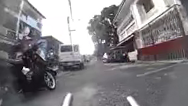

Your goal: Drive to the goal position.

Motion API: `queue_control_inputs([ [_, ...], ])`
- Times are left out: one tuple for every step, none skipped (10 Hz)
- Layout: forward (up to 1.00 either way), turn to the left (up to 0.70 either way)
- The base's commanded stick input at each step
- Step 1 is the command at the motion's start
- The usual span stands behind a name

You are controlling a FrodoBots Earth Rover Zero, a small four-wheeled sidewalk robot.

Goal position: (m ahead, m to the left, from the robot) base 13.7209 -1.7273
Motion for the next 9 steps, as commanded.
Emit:
queue_control_inputs([
  [0.7,0.0],
  [0.7,0.0],
  [0.7,0.0],
  [0.7,0.0],
  [0.7,0.0],
  [0.7,0.0],
  [0.7,0.0],
  [0.7,0.0],
  [0.7,0.0],
])
